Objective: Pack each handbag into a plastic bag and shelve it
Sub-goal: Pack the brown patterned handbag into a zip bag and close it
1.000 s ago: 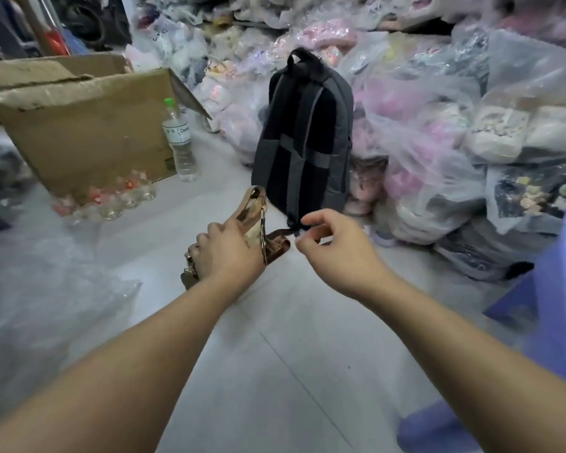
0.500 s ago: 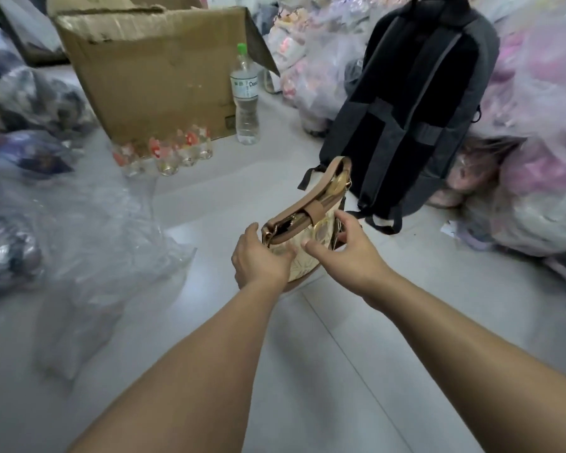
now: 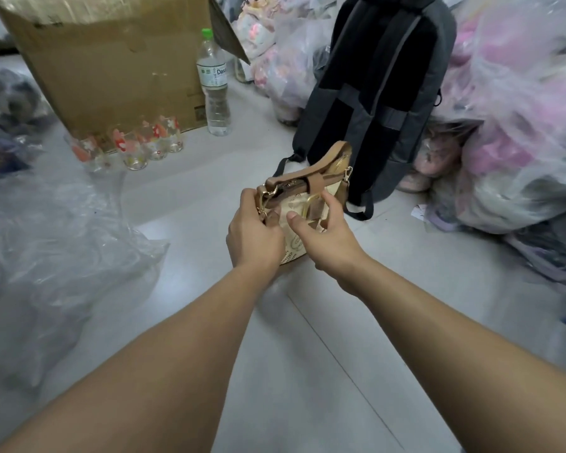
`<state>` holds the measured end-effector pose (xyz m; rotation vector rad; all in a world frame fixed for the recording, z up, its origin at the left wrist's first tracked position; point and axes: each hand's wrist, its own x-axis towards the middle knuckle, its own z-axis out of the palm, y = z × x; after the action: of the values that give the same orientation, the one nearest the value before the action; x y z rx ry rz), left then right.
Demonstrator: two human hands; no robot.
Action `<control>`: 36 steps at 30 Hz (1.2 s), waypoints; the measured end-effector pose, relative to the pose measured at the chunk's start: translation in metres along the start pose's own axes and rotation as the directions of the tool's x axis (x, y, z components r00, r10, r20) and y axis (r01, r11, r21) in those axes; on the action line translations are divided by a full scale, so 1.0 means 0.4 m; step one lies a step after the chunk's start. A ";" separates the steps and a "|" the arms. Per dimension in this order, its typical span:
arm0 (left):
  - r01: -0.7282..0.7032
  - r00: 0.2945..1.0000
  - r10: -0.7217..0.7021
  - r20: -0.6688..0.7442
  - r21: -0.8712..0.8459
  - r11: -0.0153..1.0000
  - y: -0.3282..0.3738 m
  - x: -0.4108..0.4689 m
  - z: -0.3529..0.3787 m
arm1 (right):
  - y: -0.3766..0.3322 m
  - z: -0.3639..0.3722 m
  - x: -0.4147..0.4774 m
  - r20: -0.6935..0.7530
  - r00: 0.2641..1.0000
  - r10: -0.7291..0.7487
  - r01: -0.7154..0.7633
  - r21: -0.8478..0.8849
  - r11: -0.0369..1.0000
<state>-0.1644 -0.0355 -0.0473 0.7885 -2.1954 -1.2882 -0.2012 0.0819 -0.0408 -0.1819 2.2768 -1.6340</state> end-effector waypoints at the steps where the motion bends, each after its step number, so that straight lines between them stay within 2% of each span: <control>1: -0.010 1.000 0.010 -0.012 -0.026 1.000 0.022 -0.005 0.000 | -0.007 -0.006 -0.005 -0.017 1.000 0.007 -0.006 0.032 0.999; 6: -0.045 0.994 0.025 -0.102 -0.199 0.979 0.152 -0.028 0.007 | -0.049 -0.069 -0.028 -0.123 0.985 0.122 -0.105 0.135 0.985; 11: -0.134 0.990 0.116 -0.082 -0.280 0.951 0.298 -0.099 0.023 | -0.108 -0.147 -0.070 -0.170 0.971 0.168 -0.136 0.186 0.973; 15: -0.243 0.970 0.238 -0.052 -0.261 0.934 0.422 -0.182 0.043 | -0.151 -0.217 -0.106 -0.275 0.954 0.117 -0.021 0.329 0.944; 18: -0.326 0.945 0.312 -0.094 -0.282 0.902 0.522 -0.247 0.047 | -0.207 -0.296 -0.161 -0.351 0.935 0.044 0.111 0.410 0.905; 20: -0.360 0.933 0.342 -0.114 -0.342 0.868 0.593 -0.292 0.048 | -0.240 -0.360 -0.198 -0.417 0.909 -0.015 0.191 0.385 0.903; 24: -0.401 0.910 0.399 -0.114 -0.486 0.776 0.728 -0.391 0.069 | -0.302 -0.529 -0.296 -0.523 0.851 -0.055 0.243 0.299 0.923; 29: -0.368 0.899 0.434 -0.060 -0.643 0.672 0.859 -0.571 0.149 | -0.307 -0.746 -0.457 -0.663 0.746 -0.055 0.248 0.201 0.947; 34: -0.269 0.870 0.490 0.058 -0.776 0.570 0.946 -0.752 0.220 | -0.256 -0.897 -0.612 -0.715 0.697 0.052 0.155 0.221 0.963; 36: -0.242 0.844 0.524 0.116 -0.789 0.565 0.965 -0.815 0.241 | -0.231 -0.941 -0.670 -0.760 0.641 0.108 0.123 0.241 0.963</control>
<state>-0.0832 0.3983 0.2171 -0.2792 -1.6153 -1.9585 -0.0859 0.4669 0.2053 0.7336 2.5284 -2.3241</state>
